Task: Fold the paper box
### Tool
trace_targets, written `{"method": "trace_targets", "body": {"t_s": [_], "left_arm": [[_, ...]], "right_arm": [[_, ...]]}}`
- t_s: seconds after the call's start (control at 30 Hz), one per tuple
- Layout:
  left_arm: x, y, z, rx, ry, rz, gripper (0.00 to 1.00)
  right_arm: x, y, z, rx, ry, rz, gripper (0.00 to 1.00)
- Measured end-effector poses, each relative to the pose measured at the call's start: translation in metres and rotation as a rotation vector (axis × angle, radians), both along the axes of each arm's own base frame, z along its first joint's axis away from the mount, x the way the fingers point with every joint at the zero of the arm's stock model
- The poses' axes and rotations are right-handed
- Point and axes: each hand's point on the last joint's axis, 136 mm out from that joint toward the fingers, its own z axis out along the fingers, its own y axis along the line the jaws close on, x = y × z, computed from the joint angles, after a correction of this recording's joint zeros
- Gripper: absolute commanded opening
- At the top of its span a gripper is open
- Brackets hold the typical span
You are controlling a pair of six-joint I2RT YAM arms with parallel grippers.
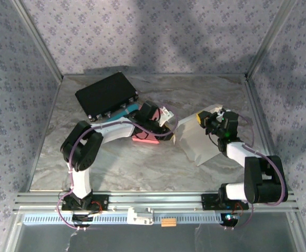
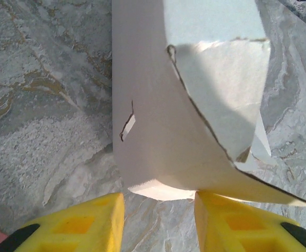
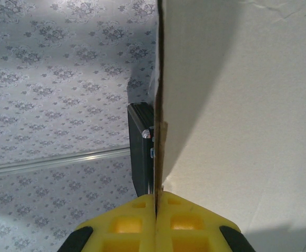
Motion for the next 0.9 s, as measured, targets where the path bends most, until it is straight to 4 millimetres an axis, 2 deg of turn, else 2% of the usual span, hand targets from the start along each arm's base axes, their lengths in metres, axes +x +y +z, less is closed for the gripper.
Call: {"method": "trace_targets", "body": {"t_s": [0.33,0.63,0.9], "left_arm": [[0.006,-0.006,-0.009,-0.011,0.012,0.02,0.41],[0.012,-0.011,-0.006,-0.033,0.006,0.053,0.42],[0.013,-0.02,-0.013,-0.036,0.004,0.073,0.39]], "right_arm": [[0.0,0.001,-0.001,-0.002,0.003,0.0,0.0],[0.001,0.001,-0.001,0.0,0.008,-0.014,0.0],[0.001,0.001,-0.002,-0.001,0.014,-0.023,0.0]]}}
